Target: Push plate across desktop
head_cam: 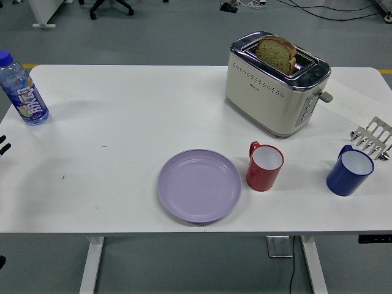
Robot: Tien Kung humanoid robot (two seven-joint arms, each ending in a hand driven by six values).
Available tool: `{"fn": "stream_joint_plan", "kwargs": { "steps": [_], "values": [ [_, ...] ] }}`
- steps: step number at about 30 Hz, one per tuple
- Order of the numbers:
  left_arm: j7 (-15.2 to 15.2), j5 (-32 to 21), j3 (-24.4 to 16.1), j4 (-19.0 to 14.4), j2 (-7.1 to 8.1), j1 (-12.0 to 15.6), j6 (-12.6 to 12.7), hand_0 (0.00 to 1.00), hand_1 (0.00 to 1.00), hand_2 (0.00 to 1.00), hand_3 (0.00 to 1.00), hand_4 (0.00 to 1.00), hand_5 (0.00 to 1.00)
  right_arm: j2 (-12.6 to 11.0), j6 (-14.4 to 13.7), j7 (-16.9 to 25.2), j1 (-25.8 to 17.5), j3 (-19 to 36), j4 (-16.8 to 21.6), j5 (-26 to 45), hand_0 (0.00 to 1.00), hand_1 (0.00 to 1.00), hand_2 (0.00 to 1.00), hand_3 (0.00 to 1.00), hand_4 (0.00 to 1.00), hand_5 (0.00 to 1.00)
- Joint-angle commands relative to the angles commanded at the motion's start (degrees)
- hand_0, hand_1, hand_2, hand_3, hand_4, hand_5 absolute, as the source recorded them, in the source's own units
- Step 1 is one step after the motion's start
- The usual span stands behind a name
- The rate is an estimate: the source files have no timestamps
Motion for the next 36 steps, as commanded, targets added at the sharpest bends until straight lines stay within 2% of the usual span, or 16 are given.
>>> {"fn": "stream_joint_plan", "kwargs": {
  "steps": [20,36],
  "values": [
    [0.10,0.21,1.64,0.26,-0.05,0.51,0.48,0.723,0.763,0.765,0.761,0.496,0.998,-0.12,-0.13,-0.22,-0.70,0.59,0.00,-0.62,0.604,0.546,0.651,0.611,0.143,0.347],
    [0.25,0.33,1.40,0.29,-0.06,0.35,1.32,0.723,0.758,0.753,0.754,0.497,0.998,-0.09,-0.20,-0.13,-0.50,0.66,0.00,-0.38,0.603,0.547,0.652,0.612,0.143,0.347]
  ]
}}
